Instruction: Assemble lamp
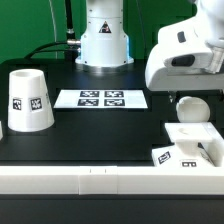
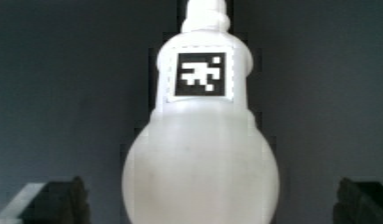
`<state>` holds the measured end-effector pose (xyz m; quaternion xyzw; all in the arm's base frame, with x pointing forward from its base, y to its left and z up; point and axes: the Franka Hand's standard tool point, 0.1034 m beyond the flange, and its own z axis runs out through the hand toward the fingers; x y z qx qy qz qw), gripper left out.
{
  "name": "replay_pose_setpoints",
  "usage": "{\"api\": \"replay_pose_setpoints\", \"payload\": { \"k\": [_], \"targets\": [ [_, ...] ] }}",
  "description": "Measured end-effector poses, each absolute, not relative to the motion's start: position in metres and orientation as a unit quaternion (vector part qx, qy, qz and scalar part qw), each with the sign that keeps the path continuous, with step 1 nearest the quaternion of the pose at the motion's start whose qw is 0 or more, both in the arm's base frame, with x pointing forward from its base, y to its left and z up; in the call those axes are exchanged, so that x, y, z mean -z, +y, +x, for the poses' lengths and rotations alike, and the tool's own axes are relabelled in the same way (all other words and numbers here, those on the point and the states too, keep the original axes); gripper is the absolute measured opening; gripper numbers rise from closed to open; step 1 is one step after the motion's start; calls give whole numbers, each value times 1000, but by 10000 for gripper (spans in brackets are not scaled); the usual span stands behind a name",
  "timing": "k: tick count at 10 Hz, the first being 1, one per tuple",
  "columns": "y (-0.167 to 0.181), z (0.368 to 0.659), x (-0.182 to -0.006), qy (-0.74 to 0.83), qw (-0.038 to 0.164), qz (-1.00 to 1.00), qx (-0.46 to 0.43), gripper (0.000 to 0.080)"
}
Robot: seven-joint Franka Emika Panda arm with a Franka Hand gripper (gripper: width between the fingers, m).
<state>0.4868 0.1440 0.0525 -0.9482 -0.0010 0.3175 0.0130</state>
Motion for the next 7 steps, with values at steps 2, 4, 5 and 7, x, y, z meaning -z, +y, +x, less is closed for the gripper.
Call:
{"api": "replay_pose_setpoints", "payload": {
  "k": [2, 4, 5, 7],
  "targets": [
    [147, 486, -43, -6, 10, -935, -353, 698],
    [145, 476, -34, -13, 7, -917, -399, 698],
    [143, 472, -29, -14, 6, -907, -421, 698],
    [145, 474, -20, -14, 7, -912, -410, 698]
  ]
}}
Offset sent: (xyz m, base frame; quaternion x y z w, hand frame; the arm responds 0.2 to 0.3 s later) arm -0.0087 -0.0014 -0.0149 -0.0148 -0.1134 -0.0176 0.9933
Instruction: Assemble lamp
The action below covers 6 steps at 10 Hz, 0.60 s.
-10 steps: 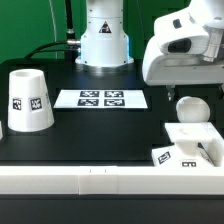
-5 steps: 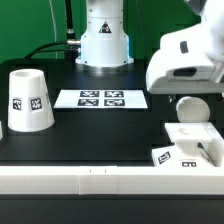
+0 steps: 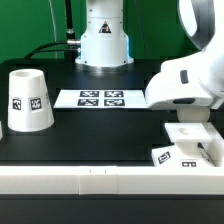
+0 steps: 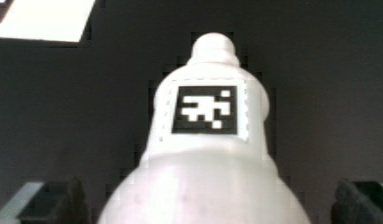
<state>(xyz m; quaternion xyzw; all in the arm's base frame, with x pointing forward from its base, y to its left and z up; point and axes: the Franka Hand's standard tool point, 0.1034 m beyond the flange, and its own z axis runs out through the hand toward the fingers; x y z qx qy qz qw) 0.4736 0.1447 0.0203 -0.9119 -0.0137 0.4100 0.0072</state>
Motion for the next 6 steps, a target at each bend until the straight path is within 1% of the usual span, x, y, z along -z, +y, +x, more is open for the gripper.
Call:
{"api": "replay_pose_setpoints", "payload": {
  "k": [2, 5, 6],
  "targets": [
    [144, 469, -11, -13, 7, -911, -413, 698],
    [144, 469, -5, -11, 8, -914, -405, 698],
    [143, 469, -5, -11, 8, -914, -405, 589]
  ]
}}
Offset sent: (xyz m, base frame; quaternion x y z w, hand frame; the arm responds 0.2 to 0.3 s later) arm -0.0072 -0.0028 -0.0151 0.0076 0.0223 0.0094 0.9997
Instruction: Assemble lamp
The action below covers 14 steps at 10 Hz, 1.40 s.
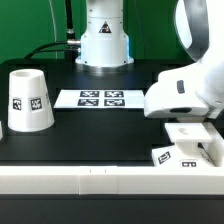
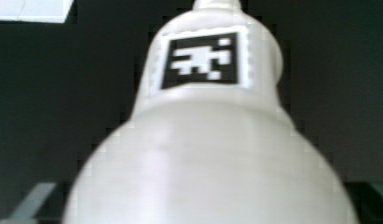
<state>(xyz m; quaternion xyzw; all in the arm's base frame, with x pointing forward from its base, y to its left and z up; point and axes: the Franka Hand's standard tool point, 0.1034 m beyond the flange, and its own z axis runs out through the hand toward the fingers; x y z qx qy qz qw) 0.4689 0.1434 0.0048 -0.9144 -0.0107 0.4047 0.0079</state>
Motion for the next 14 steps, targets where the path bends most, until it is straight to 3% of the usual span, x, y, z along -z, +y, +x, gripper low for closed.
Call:
{"api": "replay_pose_setpoints", "payload": {
  "k": [5, 7, 9, 10, 12, 14],
  "targets": [
    [140, 472, -7, -14, 11, -916, -402, 574],
    [129, 482, -30, -36, 23, -917, -396, 575],
    [114, 501, -81, -46, 31, -916, -398, 576],
    [112, 511, -96, -43, 28, -920, -387, 576],
    [113, 513, -96, -49, 24, -923, -380, 577],
    [115, 529, -93, -46, 28, -950, -309, 577]
  ]
}}
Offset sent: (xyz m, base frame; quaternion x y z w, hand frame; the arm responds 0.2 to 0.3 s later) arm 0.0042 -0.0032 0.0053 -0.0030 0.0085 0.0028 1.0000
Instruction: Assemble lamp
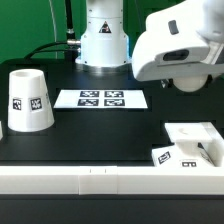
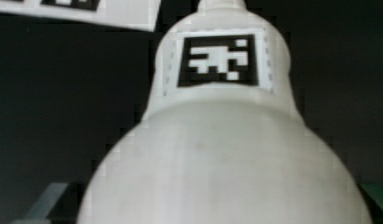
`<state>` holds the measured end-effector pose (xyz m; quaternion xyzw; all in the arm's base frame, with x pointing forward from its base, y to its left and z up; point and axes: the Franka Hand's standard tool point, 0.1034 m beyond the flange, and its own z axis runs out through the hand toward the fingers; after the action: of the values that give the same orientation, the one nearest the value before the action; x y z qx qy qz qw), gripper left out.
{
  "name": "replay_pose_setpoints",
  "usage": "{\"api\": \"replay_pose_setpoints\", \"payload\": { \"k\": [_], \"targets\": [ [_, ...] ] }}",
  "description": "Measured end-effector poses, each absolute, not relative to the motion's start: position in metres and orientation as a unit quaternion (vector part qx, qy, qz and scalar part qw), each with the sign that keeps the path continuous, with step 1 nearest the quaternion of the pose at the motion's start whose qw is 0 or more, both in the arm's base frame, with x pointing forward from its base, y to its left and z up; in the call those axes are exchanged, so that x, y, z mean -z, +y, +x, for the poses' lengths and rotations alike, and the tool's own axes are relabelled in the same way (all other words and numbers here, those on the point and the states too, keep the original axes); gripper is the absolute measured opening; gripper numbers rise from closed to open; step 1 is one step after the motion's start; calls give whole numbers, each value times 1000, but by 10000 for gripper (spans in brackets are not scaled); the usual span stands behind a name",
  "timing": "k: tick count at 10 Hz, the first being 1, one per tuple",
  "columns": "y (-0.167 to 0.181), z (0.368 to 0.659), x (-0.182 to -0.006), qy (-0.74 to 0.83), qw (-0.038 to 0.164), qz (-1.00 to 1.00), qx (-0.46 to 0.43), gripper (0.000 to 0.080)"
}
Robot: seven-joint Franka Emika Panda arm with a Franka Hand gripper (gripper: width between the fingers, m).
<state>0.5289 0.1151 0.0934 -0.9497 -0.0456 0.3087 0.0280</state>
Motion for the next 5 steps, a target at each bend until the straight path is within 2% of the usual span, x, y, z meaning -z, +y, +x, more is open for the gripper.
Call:
{"api": "replay_pose_setpoints", "payload": {
  "k": [2, 3, 5],
  "targets": [
    [114, 533, -96, -43, 30, -970, -239, 577],
    [109, 539, -112, -53, 36, -974, -219, 577],
    [102, 568, -160, -54, 38, -987, -146, 577]
  ]
}}
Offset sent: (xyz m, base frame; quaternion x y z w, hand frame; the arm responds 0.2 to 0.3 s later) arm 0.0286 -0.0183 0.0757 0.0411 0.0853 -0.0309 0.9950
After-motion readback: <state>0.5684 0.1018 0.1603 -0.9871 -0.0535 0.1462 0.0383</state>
